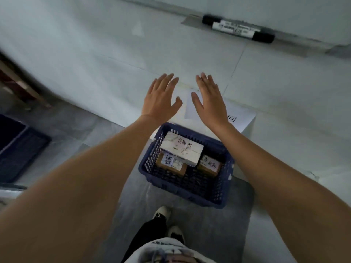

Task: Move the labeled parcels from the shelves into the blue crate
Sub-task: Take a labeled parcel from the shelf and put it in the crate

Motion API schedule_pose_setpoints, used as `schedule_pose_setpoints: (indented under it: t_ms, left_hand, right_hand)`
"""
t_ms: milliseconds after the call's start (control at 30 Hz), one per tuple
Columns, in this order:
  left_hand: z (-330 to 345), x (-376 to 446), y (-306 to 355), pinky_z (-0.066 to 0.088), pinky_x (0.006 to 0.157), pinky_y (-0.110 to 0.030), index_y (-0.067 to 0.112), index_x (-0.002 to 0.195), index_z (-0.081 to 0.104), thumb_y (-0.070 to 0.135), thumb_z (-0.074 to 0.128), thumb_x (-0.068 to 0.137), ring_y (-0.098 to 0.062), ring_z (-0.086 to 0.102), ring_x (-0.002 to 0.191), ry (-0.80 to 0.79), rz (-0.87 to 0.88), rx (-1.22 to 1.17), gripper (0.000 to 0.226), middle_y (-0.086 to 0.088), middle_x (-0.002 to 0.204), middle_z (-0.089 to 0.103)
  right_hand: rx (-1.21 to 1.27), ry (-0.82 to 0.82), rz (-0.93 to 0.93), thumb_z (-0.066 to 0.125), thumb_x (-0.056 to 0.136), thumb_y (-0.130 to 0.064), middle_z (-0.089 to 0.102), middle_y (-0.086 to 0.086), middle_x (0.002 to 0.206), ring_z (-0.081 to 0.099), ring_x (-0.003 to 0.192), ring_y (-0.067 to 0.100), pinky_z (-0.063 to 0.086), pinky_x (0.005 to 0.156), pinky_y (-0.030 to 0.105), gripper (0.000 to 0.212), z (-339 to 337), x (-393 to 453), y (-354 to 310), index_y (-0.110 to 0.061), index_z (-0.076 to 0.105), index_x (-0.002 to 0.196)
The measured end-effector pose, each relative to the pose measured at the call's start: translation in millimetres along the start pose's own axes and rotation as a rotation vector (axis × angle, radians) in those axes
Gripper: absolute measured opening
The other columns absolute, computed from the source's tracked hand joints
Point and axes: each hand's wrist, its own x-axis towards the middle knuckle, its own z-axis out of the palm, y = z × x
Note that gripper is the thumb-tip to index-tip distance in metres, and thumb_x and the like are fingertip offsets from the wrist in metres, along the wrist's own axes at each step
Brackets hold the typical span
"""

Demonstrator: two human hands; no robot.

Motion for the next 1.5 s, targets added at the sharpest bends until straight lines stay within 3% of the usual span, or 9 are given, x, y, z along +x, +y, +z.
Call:
schedule_pose_setpoints:
  t_ms: [300, 433, 733, 867, 1033, 1200, 1500]
  left_hand:
    - [-186, -117, -93, 0.015, 0.120, -0.042, 0.011, 0.145, 0.039, 0.040, 0.035, 0.089, -0.028, 0.026, 0.145, 0.171, -0.290, 0.296, 0.063, -0.009, 0.152, 0.037]
    - [-274, -196, -131, 0.007, 0.122, -0.040, 0.012, 0.151, 0.024, 0.037, 0.042, 0.092, -0.023, 0.011, 0.149, 0.326, -0.512, 0.440, 0.066, -0.005, 0.159, 0.021]
    - [-413, -433, -169, 0.000, 0.121, -0.041, 0.015, 0.154, 0.004, 0.045, 0.029, 0.098, -0.023, -0.003, 0.149, 0.464, -0.962, 0.775, 0.068, -0.006, 0.162, 0.002]
    - [-460, -552, -168, 0.003, 0.122, -0.042, 0.013, 0.154, 0.008, 0.048, 0.027, 0.097, -0.022, -0.003, 0.149, 0.485, -1.141, 0.882, 0.070, -0.006, 0.162, 0.004]
    - [-494, -672, -155, 0.004, 0.121, -0.043, 0.011, 0.153, 0.014, 0.049, 0.023, 0.094, -0.024, 0.003, 0.149, 0.493, -1.310, 0.961, 0.071, -0.009, 0.161, 0.010]
    - [-502, -765, -141, 0.002, 0.122, -0.043, 0.012, 0.154, 0.012, 0.046, 0.030, 0.098, -0.024, 0.001, 0.149, 0.442, -1.456, 1.016, 0.068, -0.008, 0.162, 0.008]
    - [-478, -843, -196, -0.001, 0.121, -0.042, 0.013, 0.154, 0.011, 0.048, 0.030, 0.098, -0.024, -0.002, 0.149, 0.383, -1.517, 0.987, 0.068, -0.007, 0.162, 0.006]
  right_hand:
    - [0.035, -0.011, -0.457, 0.029, 0.104, -0.042, 0.014, 0.007, 0.162, 0.006, 0.151, 0.022, 0.001, 0.121, 0.038, 0.058, -29, 48, -194, -0.015, 0.018, 0.154]
    - [0.097, 0.010, -0.689, 0.029, 0.103, -0.043, 0.016, 0.007, 0.162, 0.009, 0.150, 0.023, 0.003, 0.121, 0.042, 0.060, -25, 38, -325, -0.014, 0.019, 0.154]
    - [0.244, -0.036, -1.108, 0.021, 0.102, -0.049, 0.011, 0.006, 0.163, 0.006, 0.151, 0.025, 0.004, 0.121, 0.045, 0.063, -12, -86, -589, -0.018, 0.014, 0.156]
    - [0.305, -0.041, -1.221, 0.019, 0.102, -0.049, 0.009, 0.007, 0.163, 0.004, 0.151, 0.024, 0.004, 0.121, 0.044, 0.063, -11, -156, -679, -0.017, 0.013, 0.155]
    - [0.388, -0.085, -1.312, 0.025, 0.103, -0.048, 0.008, 0.006, 0.163, 0.002, 0.151, 0.025, 0.006, 0.122, 0.047, 0.063, 0, -236, -769, -0.017, 0.011, 0.156]
    - [0.447, -0.165, -1.335, 0.023, 0.103, -0.047, 0.006, 0.005, 0.164, 0.000, 0.151, 0.024, 0.001, 0.121, 0.041, 0.062, 18, -295, -829, -0.018, 0.010, 0.156]
    - [0.404, -0.347, -1.457, 0.022, 0.104, -0.044, 0.002, 0.005, 0.164, -0.002, 0.151, 0.022, 0.001, 0.122, 0.040, 0.059, 108, -349, -880, -0.019, 0.010, 0.156]
